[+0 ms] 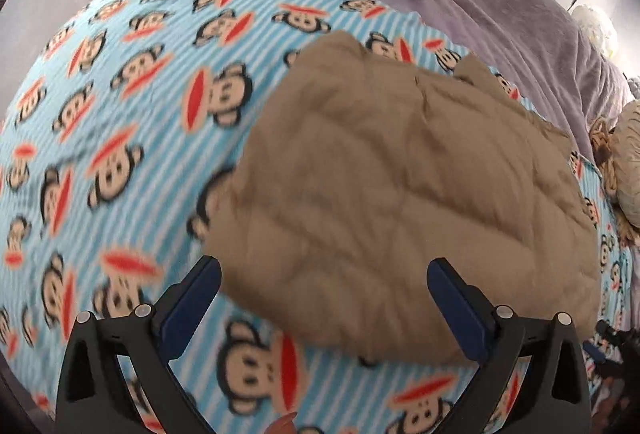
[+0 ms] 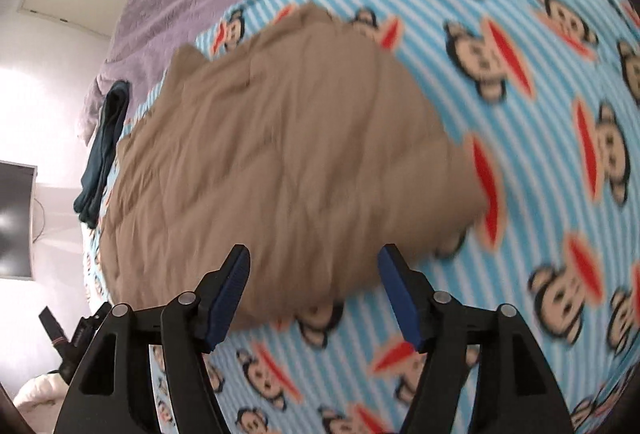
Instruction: Fold large clothes
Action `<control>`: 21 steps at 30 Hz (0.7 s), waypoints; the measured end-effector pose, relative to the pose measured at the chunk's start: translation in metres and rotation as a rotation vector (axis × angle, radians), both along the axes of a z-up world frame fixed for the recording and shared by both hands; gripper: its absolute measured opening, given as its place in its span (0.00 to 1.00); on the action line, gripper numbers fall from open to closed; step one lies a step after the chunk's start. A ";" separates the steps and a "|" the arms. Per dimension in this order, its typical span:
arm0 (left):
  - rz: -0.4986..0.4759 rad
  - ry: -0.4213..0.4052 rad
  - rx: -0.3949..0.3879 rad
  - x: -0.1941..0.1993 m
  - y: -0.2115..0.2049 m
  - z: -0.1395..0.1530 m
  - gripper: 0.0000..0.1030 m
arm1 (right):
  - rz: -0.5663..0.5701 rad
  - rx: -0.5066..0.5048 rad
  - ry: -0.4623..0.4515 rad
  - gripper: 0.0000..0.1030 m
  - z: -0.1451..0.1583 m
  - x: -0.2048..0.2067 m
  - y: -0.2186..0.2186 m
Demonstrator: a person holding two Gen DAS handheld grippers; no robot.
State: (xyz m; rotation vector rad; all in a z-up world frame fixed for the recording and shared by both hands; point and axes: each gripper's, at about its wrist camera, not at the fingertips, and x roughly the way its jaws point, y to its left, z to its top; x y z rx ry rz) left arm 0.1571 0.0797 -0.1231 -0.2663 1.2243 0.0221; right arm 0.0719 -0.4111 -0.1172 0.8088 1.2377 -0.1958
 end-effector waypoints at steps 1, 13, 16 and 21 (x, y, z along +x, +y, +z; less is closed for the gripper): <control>0.004 0.007 -0.013 -0.004 0.001 -0.001 1.00 | -0.005 0.015 0.003 0.77 -0.002 -0.007 0.002; 0.217 0.038 -0.397 -0.032 0.040 -0.039 1.00 | -0.170 0.374 -0.054 1.00 -0.049 -0.025 0.005; 0.226 0.055 -0.484 -0.023 0.039 -0.056 1.00 | -0.177 0.409 -0.049 1.00 -0.060 -0.023 0.007; 0.230 0.067 -0.533 -0.001 0.024 -0.076 1.00 | -0.168 0.465 -0.044 1.00 -0.079 -0.011 0.015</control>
